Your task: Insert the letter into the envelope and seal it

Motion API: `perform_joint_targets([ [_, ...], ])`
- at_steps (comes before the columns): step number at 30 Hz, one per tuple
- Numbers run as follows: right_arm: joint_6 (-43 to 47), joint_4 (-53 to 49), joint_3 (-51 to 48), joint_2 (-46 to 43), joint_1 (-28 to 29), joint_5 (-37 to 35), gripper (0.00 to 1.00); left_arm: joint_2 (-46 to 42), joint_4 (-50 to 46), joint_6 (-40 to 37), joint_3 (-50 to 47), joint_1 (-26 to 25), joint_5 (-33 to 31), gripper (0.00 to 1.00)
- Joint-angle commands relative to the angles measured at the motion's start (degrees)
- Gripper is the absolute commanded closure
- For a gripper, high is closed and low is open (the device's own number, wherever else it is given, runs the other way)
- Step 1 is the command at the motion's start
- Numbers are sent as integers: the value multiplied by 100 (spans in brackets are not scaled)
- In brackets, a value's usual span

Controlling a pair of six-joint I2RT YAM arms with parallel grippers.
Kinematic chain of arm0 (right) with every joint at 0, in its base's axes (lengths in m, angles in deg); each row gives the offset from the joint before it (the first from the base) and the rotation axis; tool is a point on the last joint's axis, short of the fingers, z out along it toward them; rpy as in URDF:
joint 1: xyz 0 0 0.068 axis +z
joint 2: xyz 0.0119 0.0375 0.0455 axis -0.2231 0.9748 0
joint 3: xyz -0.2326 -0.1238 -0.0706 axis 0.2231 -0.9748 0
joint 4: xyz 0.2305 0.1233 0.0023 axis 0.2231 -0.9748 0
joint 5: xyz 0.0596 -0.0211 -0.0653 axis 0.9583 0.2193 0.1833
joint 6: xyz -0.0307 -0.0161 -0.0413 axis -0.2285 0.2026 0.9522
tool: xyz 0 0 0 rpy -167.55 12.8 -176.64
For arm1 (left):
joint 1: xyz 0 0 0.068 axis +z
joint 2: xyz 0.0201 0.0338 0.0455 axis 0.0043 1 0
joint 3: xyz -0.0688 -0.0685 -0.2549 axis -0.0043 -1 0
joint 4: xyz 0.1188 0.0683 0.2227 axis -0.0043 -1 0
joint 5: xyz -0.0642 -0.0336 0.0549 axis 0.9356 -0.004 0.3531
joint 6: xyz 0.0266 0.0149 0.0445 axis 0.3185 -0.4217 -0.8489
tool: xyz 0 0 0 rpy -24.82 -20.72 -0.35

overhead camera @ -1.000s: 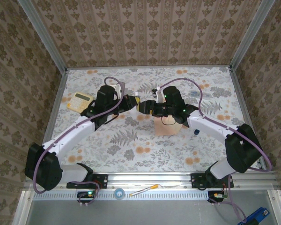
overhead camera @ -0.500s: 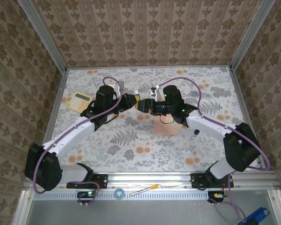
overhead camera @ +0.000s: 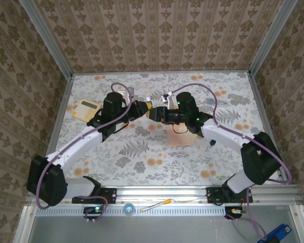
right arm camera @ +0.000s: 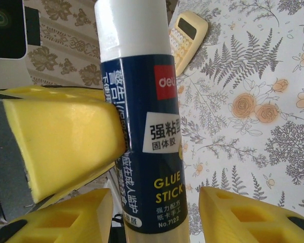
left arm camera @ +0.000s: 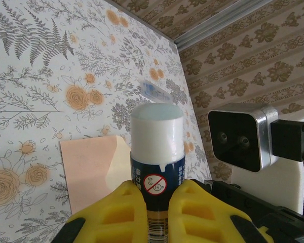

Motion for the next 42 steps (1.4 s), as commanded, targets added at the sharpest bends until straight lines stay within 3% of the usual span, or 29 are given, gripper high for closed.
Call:
perform_joint_targets([
  [1,235,-101,71,42,-5,76,53,-154,221,75,-46,37,169,92],
  [18,-19,391,-85,-53,-304,678,70,-276,141,-40,-70,190,456,92],
  [26,-702,1502,-221,119,-487,1324,71,-411,322,-61,-117,203,649,92],
  [42,-2451,4094,-481,527,-770,1962,68,-495,1098,198,-347,230,1004,92],
])
